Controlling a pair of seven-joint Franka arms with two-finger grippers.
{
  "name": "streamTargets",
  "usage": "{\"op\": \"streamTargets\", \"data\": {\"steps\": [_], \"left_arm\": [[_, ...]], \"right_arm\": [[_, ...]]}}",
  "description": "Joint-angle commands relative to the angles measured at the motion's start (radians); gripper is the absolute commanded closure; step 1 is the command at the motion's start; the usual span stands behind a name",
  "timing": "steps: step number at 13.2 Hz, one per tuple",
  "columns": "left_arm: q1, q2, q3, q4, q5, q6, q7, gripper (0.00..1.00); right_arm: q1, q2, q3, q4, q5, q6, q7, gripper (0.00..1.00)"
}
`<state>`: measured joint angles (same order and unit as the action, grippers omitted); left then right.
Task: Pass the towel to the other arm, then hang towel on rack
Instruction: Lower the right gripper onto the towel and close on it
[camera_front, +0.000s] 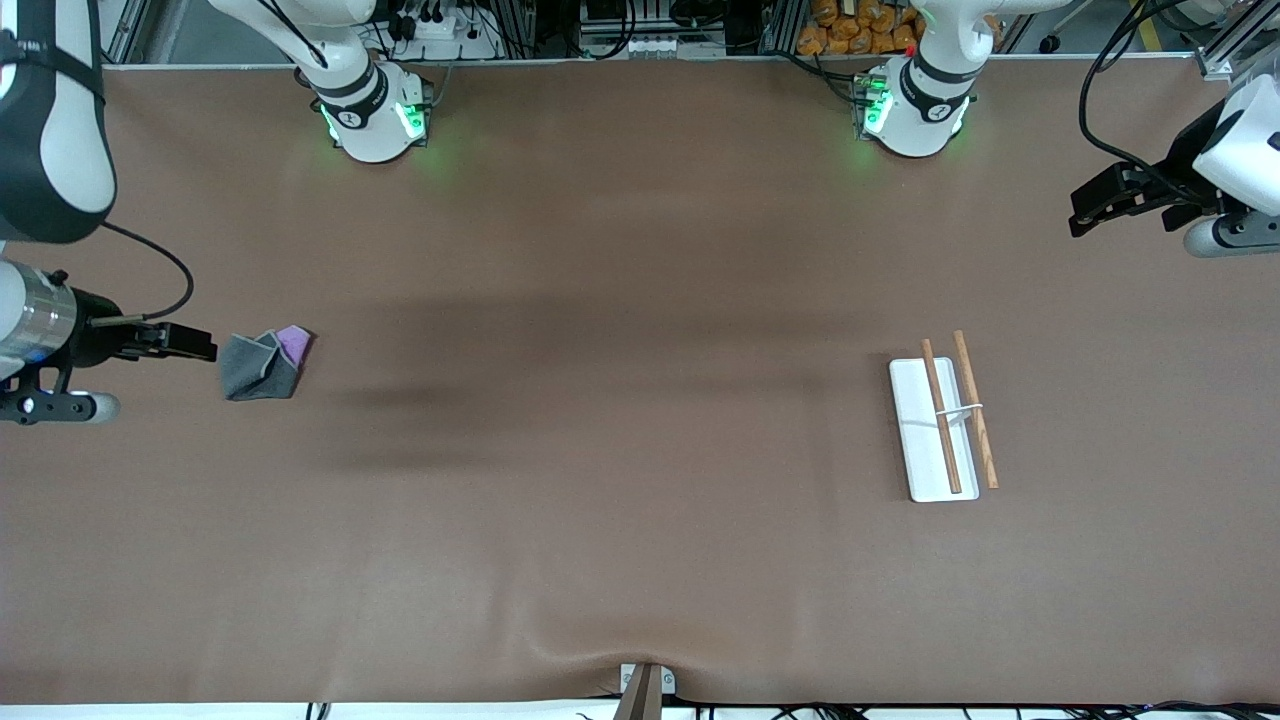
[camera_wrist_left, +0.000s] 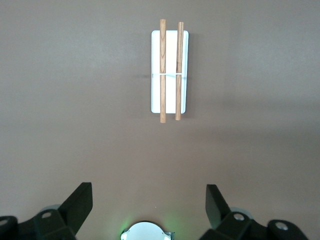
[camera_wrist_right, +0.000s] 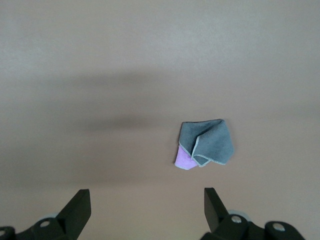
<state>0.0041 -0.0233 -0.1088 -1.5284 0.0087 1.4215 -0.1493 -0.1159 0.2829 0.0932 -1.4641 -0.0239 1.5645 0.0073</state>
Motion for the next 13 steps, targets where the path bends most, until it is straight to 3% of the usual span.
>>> {"op": "streamTargets", "data": {"steps": [1, 7, 13], "left_arm": [[0.002, 0.005, -0.003, 0.004, -0.007, -0.009, 0.002, 0.00], [0.000, 0.016, -0.005, -0.001, -0.007, -0.010, 0.002, 0.00], [-0.001, 0.028, -0.005, 0.001, -0.010, -0.009, 0.002, 0.00]], "right_arm": [[-0.025, 0.019, 0.013, 0.018, -0.007, -0.018, -0.015, 0.00], [-0.109, 0.036, 0.013, -0.088, -0.005, -0.018, -0.076, 0.00], [-0.132, 0.071, 0.013, -0.094, -0.005, -0.003, -0.108, 0.00]]}}
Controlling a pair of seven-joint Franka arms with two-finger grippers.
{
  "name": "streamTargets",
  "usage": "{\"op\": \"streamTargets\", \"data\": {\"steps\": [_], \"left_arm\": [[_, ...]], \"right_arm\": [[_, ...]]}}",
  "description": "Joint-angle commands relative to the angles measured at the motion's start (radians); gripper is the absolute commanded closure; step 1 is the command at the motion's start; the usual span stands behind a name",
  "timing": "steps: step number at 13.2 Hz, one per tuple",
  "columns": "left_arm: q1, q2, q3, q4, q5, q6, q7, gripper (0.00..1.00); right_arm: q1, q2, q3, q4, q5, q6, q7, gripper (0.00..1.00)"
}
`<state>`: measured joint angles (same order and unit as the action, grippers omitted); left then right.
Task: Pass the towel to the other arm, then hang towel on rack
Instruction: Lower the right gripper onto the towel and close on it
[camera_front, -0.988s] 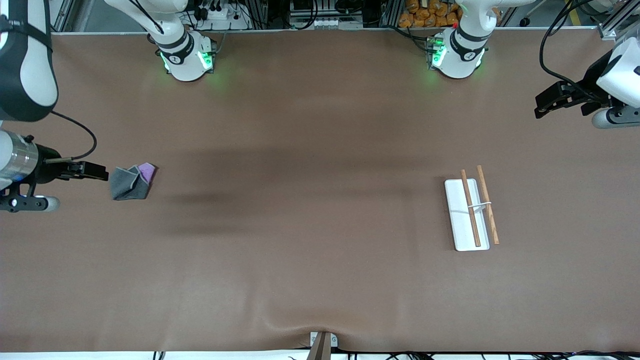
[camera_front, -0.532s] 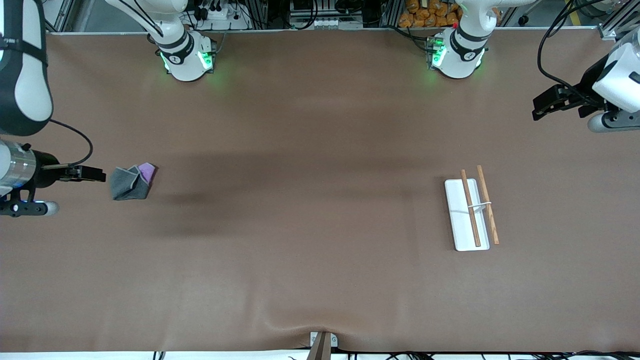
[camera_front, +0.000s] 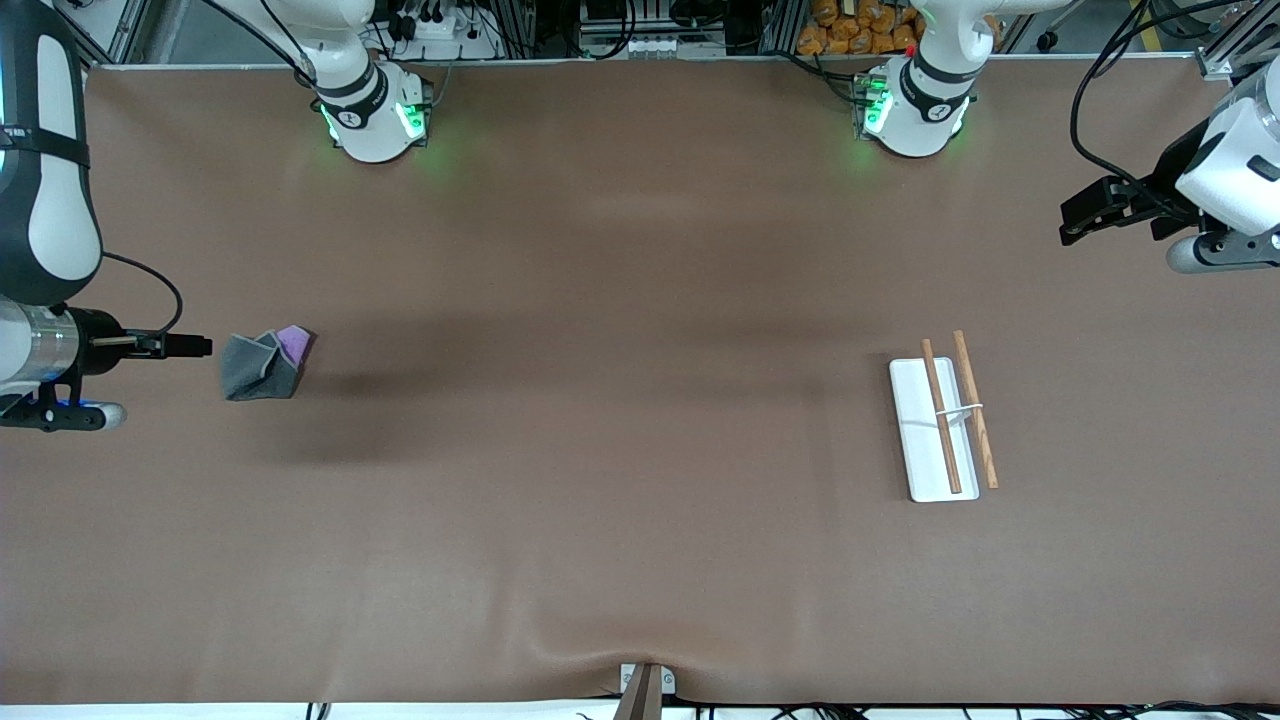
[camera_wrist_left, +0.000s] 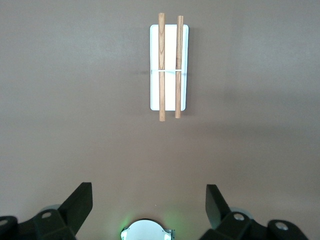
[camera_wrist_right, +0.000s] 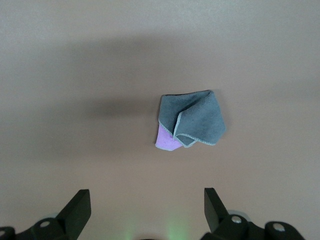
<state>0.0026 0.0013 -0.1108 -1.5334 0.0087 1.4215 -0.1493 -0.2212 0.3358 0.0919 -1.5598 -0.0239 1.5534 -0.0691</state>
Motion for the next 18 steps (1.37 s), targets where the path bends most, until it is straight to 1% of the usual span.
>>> {"op": "streamTargets", "data": {"steps": [1, 5, 6, 9, 11, 13, 18], "left_arm": [[0.000, 0.003, -0.003, 0.006, -0.010, -0.006, 0.002, 0.00], [0.000, 0.005, -0.003, 0.004, -0.012, -0.004, 0.002, 0.00], [0.000, 0.011, -0.003, 0.004, -0.012, -0.004, 0.002, 0.00], [-0.001, 0.023, -0.003, 0.006, -0.013, -0.001, 0.002, 0.00], [-0.003, 0.025, -0.003, 0.006, -0.013, 0.001, 0.002, 0.00], [-0.004, 0.029, -0.003, 0.004, -0.013, 0.001, 0.002, 0.00], [-0.003, 0.037, -0.003, 0.004, -0.013, 0.002, 0.008, 0.00]], "right_arm": [[-0.042, 0.029, 0.014, 0.001, -0.005, 0.013, -0.059, 0.00], [-0.053, 0.058, 0.014, -0.009, -0.005, 0.049, -0.084, 0.00], [-0.053, 0.060, 0.012, -0.029, -0.007, 0.080, -0.084, 0.00], [-0.082, 0.061, 0.012, -0.139, -0.011, 0.200, -0.084, 0.00], [-0.108, 0.075, 0.012, -0.181, -0.019, 0.278, -0.084, 0.00], [-0.147, 0.113, 0.012, -0.181, -0.022, 0.307, -0.086, 0.00], [-0.165, 0.181, 0.012, -0.183, -0.022, 0.390, -0.054, 0.05]]}}
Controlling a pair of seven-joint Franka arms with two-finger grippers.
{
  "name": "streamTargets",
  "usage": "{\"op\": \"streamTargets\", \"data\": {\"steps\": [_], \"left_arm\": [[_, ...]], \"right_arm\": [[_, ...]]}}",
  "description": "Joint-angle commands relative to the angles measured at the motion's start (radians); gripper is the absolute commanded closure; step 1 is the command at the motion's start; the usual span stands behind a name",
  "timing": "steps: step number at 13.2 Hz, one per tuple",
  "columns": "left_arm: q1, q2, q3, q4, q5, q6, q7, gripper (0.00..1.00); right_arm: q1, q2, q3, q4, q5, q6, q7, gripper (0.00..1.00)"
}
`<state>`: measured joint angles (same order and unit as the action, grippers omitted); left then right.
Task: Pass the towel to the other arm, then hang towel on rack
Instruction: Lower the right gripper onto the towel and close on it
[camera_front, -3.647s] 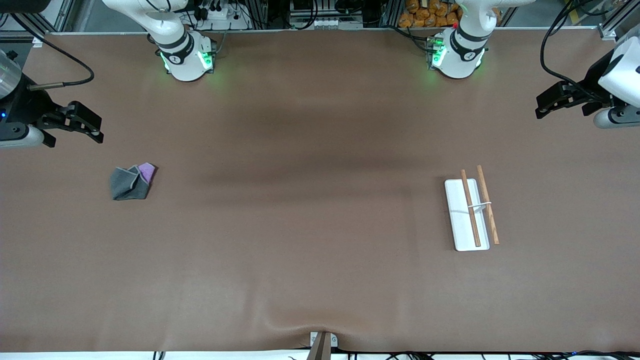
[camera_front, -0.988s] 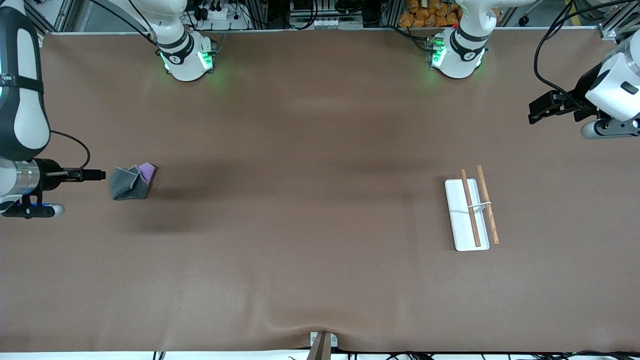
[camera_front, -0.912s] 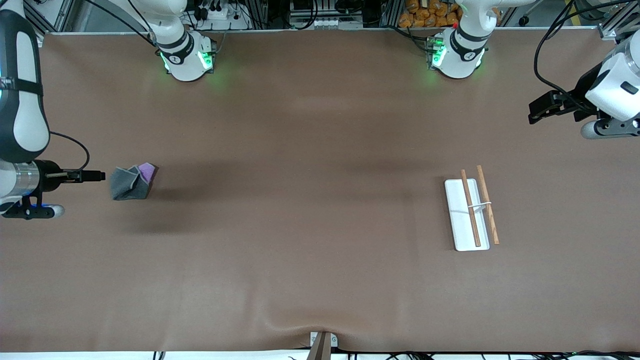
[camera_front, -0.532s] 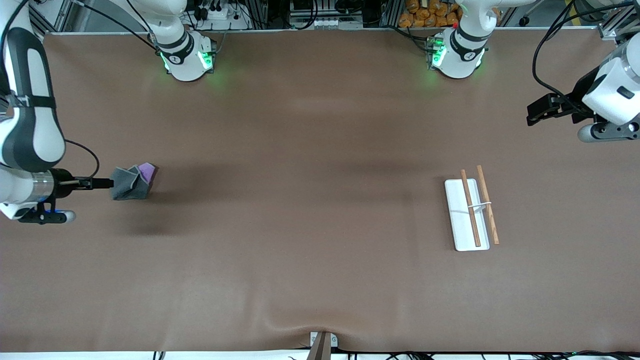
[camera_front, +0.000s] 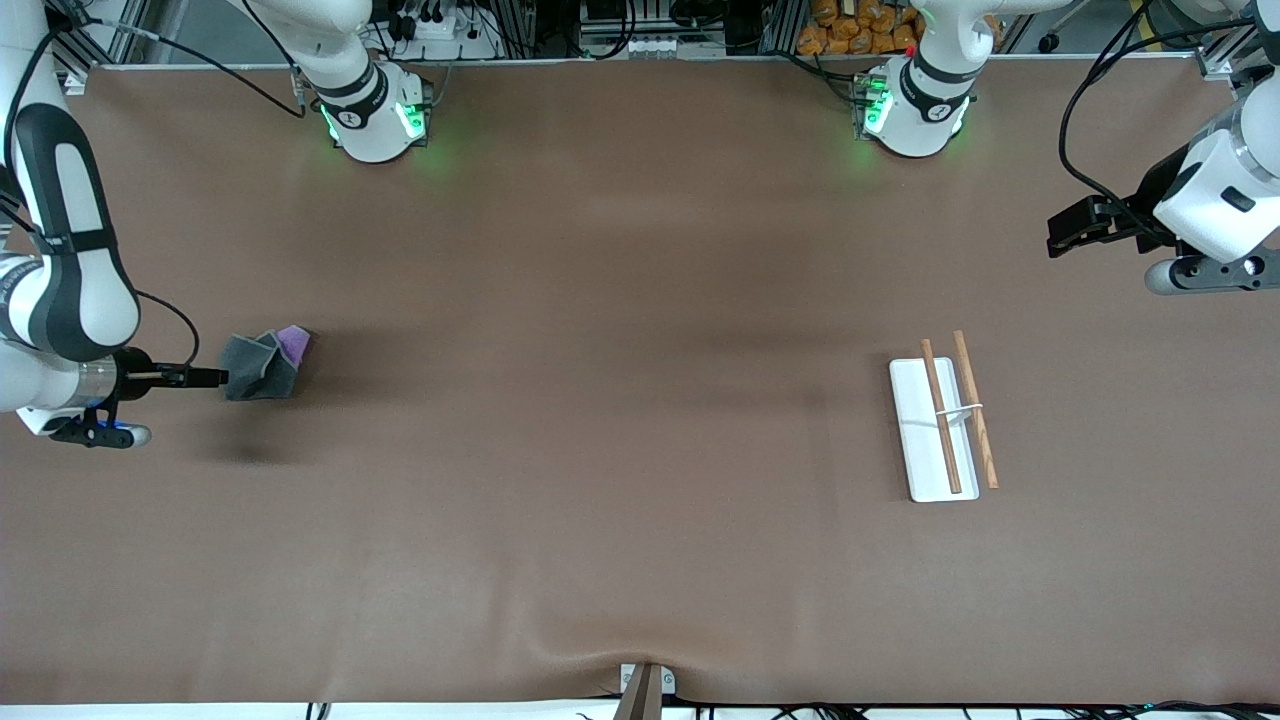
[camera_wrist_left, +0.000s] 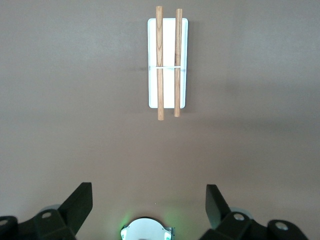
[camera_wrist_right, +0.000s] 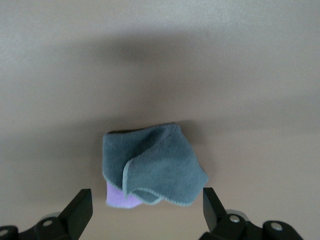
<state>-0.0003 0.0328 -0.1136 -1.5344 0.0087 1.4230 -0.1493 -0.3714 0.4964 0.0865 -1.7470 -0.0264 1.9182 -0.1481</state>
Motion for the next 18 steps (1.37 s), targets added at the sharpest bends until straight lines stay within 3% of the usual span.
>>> {"op": "streamTargets", "data": {"steps": [1, 5, 18], "left_arm": [[0.000, 0.006, 0.000, 0.005, -0.013, 0.001, 0.007, 0.00], [0.000, 0.006, 0.000, 0.005, -0.013, 0.001, 0.007, 0.00], [0.002, 0.007, 0.000, 0.000, -0.013, 0.001, 0.011, 0.00]], "right_arm": [[-0.015, 0.031, 0.018, 0.003, -0.020, 0.036, 0.048, 0.06], [-0.030, 0.070, 0.018, -0.015, -0.018, 0.068, 0.053, 0.21], [-0.009, 0.068, 0.021, -0.103, -0.007, 0.108, 0.154, 0.31]]}}
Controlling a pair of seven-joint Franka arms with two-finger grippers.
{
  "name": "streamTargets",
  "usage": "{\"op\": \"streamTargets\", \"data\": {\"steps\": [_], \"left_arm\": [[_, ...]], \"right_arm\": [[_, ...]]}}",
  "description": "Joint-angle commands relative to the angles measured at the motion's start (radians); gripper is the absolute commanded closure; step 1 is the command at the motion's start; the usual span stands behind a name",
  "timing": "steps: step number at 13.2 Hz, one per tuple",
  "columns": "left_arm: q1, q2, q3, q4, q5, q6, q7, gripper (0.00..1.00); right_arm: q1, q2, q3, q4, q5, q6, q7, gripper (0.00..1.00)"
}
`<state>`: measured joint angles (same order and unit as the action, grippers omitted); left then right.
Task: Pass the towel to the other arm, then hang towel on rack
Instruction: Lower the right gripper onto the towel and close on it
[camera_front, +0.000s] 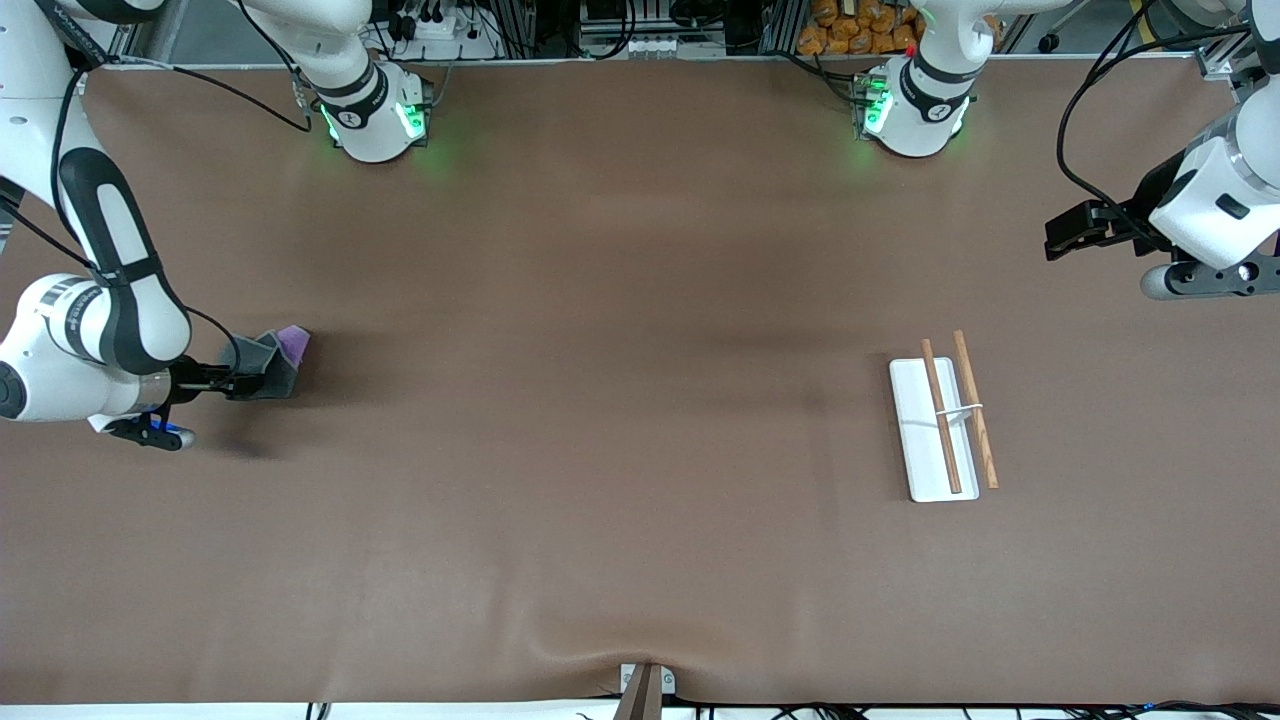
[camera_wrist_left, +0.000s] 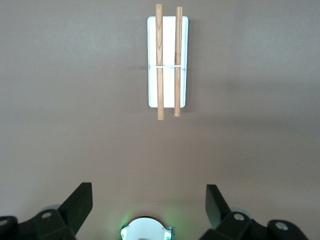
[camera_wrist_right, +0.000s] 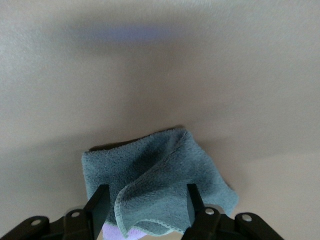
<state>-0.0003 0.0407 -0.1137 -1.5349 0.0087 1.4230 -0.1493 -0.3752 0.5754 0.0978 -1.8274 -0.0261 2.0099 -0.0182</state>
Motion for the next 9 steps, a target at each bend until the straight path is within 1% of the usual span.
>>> {"op": "streamTargets", "data": {"steps": [1, 2, 4, 5, 6, 7, 9], "left_arm": [[0.003, -0.002, 0.000, 0.001, -0.013, 0.001, 0.013, 0.00], [0.003, -0.002, 0.000, 0.001, -0.013, 0.001, 0.014, 0.00], [0.003, -0.002, 0.000, 0.001, -0.013, 0.001, 0.014, 0.00], [0.003, -0.002, 0.000, -0.001, -0.013, 0.001, 0.014, 0.00], [0.005, -0.002, 0.000, 0.001, -0.013, 0.001, 0.014, 0.00], [0.003, -0.002, 0.000, 0.001, -0.013, 0.001, 0.014, 0.00], [0.005, -0.002, 0.000, 0.001, -0.013, 0.001, 0.014, 0.00]], "right_arm": [[-0.005, -0.009, 0.008, -0.030, -0.008, 0.018, 0.024, 0.32], [-0.004, -0.008, 0.008, -0.036, -0.008, 0.018, 0.024, 0.36], [-0.001, -0.009, 0.008, -0.036, -0.008, 0.012, 0.024, 0.58], [-0.001, -0.009, 0.008, -0.036, -0.009, 0.009, 0.024, 0.67], [-0.001, -0.011, 0.008, -0.036, -0.008, 0.007, 0.023, 0.72], [-0.001, -0.011, 0.010, -0.035, -0.008, 0.006, 0.023, 0.73], [0.004, -0.014, 0.010, -0.035, -0.008, 0.001, 0.023, 0.85]]}}
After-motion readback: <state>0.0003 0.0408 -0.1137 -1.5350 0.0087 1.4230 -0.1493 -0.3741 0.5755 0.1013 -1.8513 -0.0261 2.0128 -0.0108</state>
